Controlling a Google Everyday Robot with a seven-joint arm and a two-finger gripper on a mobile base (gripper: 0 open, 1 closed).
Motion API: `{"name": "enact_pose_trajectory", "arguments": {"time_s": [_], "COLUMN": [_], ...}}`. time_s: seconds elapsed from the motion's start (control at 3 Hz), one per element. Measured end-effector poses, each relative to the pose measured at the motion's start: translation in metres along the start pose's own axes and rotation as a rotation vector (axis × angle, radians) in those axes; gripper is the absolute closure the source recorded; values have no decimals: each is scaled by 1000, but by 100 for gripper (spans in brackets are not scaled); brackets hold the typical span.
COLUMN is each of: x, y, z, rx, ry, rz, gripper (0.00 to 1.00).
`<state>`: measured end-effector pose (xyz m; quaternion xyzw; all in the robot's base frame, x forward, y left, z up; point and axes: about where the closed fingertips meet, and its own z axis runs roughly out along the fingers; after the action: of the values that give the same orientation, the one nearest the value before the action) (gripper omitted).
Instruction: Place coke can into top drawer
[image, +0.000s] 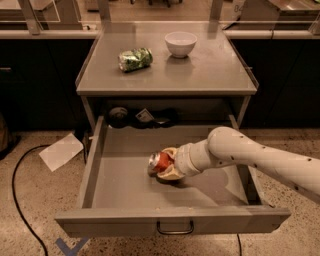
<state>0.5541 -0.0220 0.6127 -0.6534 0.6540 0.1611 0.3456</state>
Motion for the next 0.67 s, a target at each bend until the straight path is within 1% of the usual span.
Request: {"name": "enact_pose_trajectory", "arguments": {"time_s": [0.33,0.67], "x": [0,0], "y": [0,0], "z": [0,0], "rx": [0,0], "ry": [0,0], "rz": [0,0], "gripper": [81,58]}}
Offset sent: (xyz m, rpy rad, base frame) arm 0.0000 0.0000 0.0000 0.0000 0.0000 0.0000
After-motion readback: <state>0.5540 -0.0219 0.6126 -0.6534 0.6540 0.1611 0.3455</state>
